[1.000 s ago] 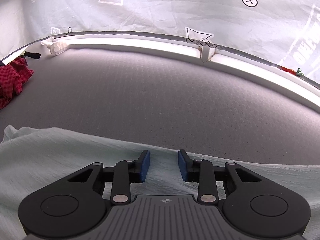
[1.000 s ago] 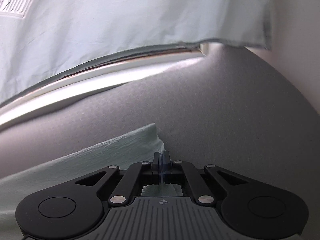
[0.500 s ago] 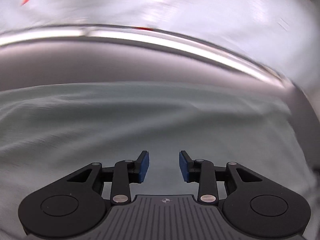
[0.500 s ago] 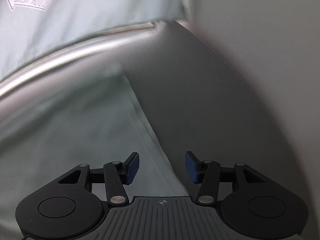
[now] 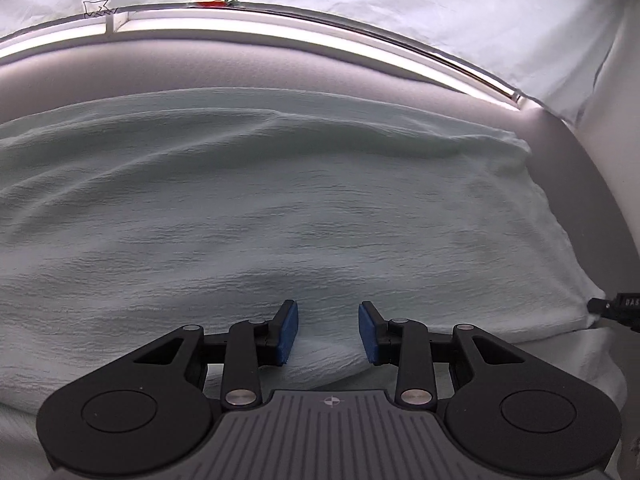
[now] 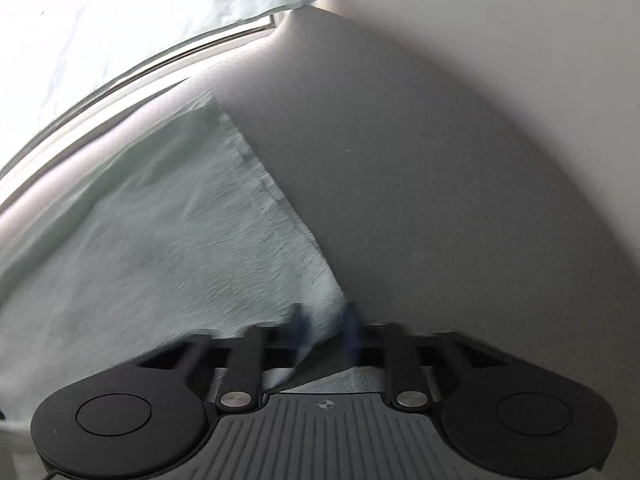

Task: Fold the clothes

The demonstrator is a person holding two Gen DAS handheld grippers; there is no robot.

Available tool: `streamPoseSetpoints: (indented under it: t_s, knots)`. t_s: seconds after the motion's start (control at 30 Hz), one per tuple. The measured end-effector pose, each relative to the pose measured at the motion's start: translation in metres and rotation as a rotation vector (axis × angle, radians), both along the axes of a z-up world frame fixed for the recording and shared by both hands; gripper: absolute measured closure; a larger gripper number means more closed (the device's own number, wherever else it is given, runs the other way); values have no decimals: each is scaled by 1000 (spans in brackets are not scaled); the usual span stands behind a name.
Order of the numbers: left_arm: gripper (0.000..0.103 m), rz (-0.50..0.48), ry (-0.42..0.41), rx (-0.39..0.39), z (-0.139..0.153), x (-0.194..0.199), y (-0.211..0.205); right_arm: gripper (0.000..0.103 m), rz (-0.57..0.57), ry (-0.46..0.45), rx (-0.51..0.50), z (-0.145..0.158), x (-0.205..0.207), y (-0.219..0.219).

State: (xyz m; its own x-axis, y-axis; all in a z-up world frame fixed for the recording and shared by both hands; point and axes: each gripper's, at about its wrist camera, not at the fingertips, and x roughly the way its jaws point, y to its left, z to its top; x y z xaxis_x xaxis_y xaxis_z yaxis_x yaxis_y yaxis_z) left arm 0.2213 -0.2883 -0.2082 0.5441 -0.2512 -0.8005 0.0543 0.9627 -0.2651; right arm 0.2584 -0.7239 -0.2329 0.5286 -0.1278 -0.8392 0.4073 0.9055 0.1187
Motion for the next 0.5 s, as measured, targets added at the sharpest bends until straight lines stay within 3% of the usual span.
streamPoseSetpoints:
  t_s: [0.5]
  knots:
    - [64,28,33,-26,2,-6,-1,98,-4,0,-67,16,-9,-7]
